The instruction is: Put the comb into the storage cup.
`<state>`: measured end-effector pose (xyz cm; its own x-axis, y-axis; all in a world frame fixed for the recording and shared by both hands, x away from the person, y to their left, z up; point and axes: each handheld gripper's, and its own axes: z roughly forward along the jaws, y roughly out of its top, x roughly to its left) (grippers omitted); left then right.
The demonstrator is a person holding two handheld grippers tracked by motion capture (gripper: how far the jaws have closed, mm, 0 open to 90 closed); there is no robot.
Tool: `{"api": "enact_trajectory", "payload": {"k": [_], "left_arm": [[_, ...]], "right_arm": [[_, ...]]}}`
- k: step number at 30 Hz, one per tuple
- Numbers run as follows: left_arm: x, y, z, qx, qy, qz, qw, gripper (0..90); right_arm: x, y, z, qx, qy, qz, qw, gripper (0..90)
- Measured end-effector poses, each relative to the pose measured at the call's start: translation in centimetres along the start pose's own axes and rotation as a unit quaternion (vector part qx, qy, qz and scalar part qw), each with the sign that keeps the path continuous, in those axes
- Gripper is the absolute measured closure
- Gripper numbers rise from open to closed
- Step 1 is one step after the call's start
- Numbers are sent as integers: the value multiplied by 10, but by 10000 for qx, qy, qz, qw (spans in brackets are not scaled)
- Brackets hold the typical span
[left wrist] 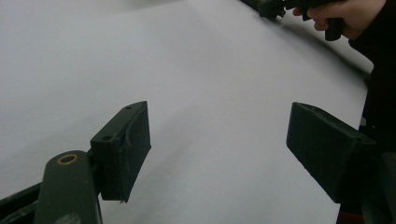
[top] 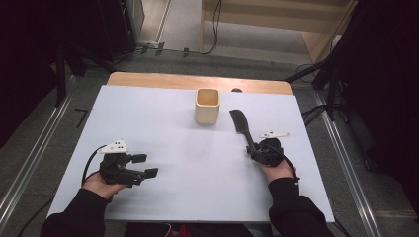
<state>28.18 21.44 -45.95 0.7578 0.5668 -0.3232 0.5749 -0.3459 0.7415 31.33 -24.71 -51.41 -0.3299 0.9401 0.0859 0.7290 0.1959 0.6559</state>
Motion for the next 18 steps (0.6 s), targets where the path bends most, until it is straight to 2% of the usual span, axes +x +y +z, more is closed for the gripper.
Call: {"api": "enact_trajectory", "payload": {"k": [9, 18], "left_arm": [[-1, 0, 1, 15, -5, 16, 10000, 222], [-1, 0, 0, 3, -13, 19, 10000, 222]], "right_arm": [[0, 1, 0, 22, -147, 109, 9998, 692], [-1, 2, 0, 66, -134, 231, 9996, 698]]}}
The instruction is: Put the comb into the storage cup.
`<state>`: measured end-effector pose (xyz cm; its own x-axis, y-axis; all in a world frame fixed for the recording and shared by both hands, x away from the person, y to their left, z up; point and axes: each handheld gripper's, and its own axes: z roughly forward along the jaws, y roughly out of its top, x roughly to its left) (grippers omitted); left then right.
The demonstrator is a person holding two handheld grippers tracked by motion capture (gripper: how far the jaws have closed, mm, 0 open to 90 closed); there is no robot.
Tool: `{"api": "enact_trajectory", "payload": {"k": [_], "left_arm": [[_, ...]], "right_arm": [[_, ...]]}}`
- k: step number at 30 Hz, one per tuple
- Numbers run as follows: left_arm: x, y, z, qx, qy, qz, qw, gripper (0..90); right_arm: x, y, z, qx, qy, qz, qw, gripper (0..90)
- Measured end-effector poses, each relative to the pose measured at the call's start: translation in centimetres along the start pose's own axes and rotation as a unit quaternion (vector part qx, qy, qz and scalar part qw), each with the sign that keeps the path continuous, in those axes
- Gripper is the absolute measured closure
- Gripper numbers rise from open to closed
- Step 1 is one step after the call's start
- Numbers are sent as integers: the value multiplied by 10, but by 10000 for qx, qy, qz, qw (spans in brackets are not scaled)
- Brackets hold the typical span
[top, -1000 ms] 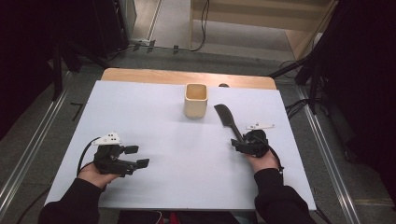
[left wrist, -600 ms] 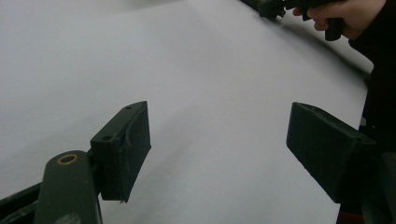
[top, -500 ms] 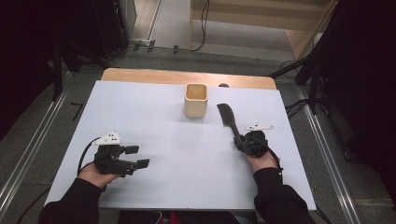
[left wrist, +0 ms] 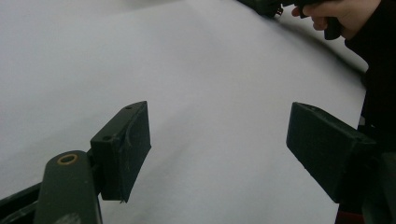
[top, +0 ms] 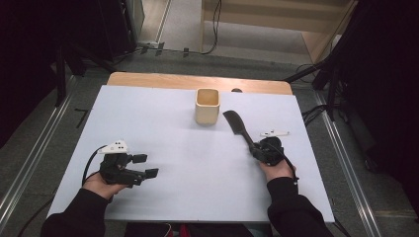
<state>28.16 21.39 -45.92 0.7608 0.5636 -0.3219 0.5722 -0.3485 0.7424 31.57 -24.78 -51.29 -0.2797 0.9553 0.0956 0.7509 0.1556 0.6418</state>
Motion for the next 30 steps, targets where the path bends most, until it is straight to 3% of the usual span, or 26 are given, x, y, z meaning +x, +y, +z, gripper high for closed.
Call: {"api": "enact_trajectory", "payload": {"k": [18, 30], "left_arm": [[0, 0, 0, -3, 2, -1, 10000, 223], [-1, 0, 2, 35, -11, 32, 10000, 222]], "right_arm": [[-1, 3, 0, 96, 34, 182, 9998, 701], [-4, 8, 0, 185, 177, 379, 9990, 703]]}}
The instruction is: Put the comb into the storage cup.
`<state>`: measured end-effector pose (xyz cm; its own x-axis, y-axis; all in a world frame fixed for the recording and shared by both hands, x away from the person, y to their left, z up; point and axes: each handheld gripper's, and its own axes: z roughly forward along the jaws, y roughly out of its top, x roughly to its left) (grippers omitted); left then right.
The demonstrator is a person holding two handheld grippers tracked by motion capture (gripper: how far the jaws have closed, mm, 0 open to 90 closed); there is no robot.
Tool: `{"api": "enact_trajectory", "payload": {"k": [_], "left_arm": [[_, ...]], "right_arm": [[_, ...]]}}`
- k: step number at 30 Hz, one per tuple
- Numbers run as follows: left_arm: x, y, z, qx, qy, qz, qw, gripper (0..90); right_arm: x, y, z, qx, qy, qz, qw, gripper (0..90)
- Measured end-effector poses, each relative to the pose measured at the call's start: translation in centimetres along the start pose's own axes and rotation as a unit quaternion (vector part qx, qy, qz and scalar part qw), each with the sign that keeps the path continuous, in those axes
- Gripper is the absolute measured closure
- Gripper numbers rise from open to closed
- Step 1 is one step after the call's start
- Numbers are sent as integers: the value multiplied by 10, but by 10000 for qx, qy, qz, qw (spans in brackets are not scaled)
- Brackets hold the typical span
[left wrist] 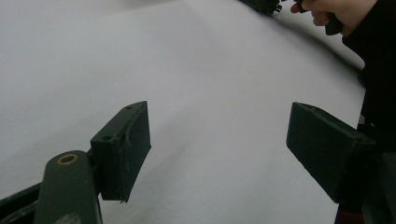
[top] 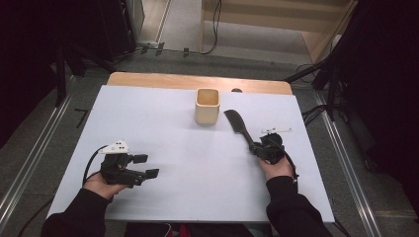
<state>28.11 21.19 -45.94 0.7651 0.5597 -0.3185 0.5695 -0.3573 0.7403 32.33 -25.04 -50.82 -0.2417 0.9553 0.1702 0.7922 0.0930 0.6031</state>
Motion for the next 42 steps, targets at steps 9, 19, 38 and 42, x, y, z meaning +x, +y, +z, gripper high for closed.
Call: {"api": "enact_trajectory", "payload": {"k": [9, 19, 38, 42], "left_arm": [[0, 1, 0, -4, -6, -52, 10000, 223], [0, 3, 2, 19, 24, -81, 10000, 224], [-6, 27, 19, 114, -94, -317, 9994, 221], [-8, 34, 21, 202, 22, -182, 9996, 223]], "right_arm": [[1, 4, -2, 14, 73, 73, 9999, 704], [-4, 10, -19, -280, 146, 297, 9991, 704], [5, 15, -52, -925, 46, 455, 9947, 704], [11, 14, -57, -1029, 62, 509, 9934, 704]]}}
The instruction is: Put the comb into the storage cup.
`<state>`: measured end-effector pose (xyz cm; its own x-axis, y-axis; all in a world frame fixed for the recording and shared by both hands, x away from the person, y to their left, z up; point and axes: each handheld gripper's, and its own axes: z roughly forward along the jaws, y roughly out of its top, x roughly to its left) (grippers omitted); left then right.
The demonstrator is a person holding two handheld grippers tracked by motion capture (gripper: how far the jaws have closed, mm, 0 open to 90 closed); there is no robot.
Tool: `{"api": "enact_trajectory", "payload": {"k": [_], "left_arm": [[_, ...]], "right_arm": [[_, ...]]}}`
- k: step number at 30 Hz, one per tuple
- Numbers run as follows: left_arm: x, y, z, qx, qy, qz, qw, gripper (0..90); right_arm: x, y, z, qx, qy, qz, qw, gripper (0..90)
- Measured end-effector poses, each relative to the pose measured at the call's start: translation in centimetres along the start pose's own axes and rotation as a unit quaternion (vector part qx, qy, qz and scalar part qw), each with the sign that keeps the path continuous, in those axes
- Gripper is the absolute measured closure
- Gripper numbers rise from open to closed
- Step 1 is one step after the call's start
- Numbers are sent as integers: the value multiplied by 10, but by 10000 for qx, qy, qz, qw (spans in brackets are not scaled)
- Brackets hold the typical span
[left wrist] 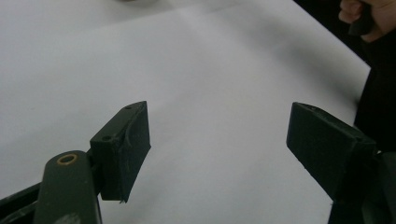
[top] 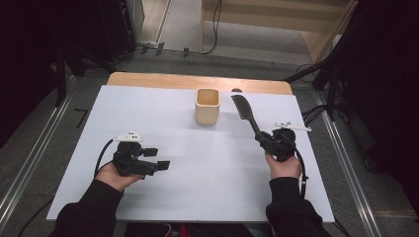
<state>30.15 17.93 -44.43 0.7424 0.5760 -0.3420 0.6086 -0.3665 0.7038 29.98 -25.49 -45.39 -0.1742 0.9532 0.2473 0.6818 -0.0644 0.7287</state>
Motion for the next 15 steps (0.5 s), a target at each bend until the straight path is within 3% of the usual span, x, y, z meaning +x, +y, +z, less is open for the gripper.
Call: {"api": "enact_trajectory", "payload": {"k": [7, 15], "left_arm": [[2, 13, 3, -1, -118, -127, 9998, 225], [-4, 29, 8, -13, -190, -32, 9998, 233]], "right_arm": [[12, 0, -7, -206, 36, 49, 9998, 704], [22, 0, -16, -494, -28, 39, 9988, 704]]}}
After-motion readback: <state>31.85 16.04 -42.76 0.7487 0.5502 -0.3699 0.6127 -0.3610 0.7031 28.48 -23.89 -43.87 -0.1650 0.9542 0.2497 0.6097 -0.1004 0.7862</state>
